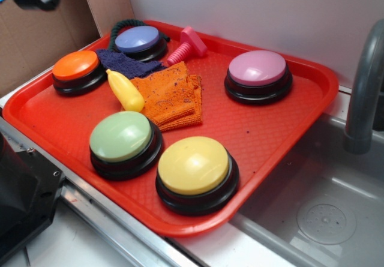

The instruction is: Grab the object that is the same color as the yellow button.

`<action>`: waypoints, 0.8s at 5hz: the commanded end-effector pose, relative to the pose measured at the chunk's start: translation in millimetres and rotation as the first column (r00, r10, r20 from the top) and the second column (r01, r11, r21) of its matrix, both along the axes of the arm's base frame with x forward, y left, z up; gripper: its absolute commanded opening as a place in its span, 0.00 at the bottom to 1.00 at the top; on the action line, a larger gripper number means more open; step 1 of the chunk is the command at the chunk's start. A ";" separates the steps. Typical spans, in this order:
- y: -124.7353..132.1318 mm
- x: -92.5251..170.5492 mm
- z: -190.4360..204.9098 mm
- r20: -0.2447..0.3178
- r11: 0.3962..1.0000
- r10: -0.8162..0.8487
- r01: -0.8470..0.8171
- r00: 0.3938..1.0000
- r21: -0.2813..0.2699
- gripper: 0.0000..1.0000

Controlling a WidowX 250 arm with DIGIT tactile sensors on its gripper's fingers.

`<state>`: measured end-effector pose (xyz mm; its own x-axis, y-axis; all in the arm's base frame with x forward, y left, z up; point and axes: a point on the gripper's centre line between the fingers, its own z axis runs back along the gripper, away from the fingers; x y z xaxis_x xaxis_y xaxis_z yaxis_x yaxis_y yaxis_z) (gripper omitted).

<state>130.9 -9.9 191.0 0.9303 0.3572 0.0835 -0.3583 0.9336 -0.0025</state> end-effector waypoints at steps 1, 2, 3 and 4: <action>12.4 30.6 -44.7 0.041 0.896 0.444 -0.445 0.895 -0.001 1.00; 19.0 42.7 -70.3 0.014 0.865 0.502 -0.502 0.865 -0.023 1.00; 26.7 53.6 -95.9 0.006 0.826 0.563 -0.563 0.826 -0.030 1.00; 29.7 66.8 -117.4 0.042 0.802 0.596 -0.592 0.802 -0.078 1.00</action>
<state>195.1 14.7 68.3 0.5404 0.8375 0.0809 -0.8358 0.5454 -0.0628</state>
